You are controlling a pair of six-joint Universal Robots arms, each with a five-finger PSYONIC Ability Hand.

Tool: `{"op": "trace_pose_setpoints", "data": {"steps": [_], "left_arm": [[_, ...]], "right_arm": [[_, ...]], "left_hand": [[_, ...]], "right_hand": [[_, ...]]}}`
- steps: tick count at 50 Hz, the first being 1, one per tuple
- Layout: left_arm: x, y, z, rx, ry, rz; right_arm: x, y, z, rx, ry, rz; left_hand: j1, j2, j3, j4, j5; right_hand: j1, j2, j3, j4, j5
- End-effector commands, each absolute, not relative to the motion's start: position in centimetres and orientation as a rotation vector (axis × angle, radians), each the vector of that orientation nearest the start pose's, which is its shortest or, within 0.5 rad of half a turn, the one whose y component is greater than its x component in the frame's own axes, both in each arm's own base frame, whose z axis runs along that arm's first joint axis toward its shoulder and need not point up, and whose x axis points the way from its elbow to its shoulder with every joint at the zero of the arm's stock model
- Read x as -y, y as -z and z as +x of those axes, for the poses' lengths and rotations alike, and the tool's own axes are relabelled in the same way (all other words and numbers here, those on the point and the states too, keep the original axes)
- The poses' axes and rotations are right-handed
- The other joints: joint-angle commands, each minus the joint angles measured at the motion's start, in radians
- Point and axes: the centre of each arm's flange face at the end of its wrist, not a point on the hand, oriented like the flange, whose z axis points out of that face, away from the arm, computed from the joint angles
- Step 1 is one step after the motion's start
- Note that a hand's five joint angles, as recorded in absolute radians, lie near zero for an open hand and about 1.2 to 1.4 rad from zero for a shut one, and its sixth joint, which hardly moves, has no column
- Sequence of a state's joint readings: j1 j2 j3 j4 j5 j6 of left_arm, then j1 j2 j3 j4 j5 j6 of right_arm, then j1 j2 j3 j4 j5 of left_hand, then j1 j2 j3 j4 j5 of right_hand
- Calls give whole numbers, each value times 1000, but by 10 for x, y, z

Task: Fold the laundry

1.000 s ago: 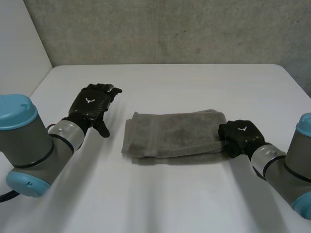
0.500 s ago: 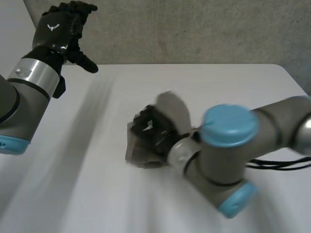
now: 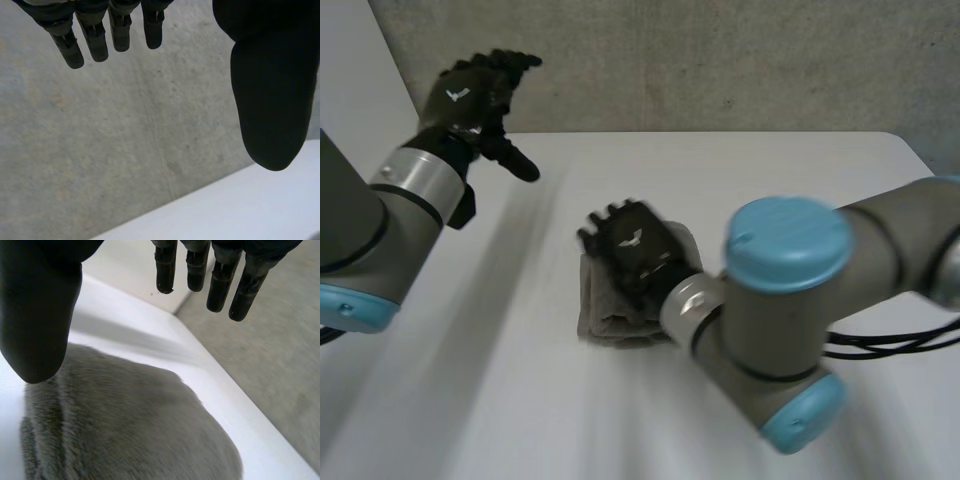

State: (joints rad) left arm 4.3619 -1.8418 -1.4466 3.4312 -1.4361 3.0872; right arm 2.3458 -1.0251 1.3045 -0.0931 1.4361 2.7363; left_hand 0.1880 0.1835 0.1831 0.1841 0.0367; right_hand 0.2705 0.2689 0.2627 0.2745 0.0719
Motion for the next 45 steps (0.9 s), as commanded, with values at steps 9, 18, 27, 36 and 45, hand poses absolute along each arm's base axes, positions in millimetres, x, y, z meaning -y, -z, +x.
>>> {"op": "trace_pose_setpoints", "data": {"steps": [9, 18, 27, 36, 45], "left_arm": [[274, -176, -324, -2656, 2287, 800], [269, -126, -325, -2742, 2073, 808], [267, -130, -323, -2699, 2047, 870], [267, -236, -311, -2473, 2353, 804], [269, -336, -258, -2339, 2440, 590]], "right_arm": [[259, -179, 321, -2073, 1459, -735], [268, -141, 322, -2150, 1374, -731], [276, -139, 325, -2156, 1389, -726], [278, -250, 304, -1988, 1749, -607], [288, -333, 243, -1980, 1999, -409]], "left_hand": [[43, 48, 48, 47, 20], [46, 51, 51, 50, 23], [37, 42, 42, 41, 14], [5, 10, 10, 9, -18], [5, 9, 10, 9, -18]], "right_hand": [[-96, -94, -88, -100, -72], [-96, -94, -88, -100, -72], [-96, -94, -88, -100, -72], [-96, -94, -88, -100, -72], [-96, -94, -88, -100, -72]]}}
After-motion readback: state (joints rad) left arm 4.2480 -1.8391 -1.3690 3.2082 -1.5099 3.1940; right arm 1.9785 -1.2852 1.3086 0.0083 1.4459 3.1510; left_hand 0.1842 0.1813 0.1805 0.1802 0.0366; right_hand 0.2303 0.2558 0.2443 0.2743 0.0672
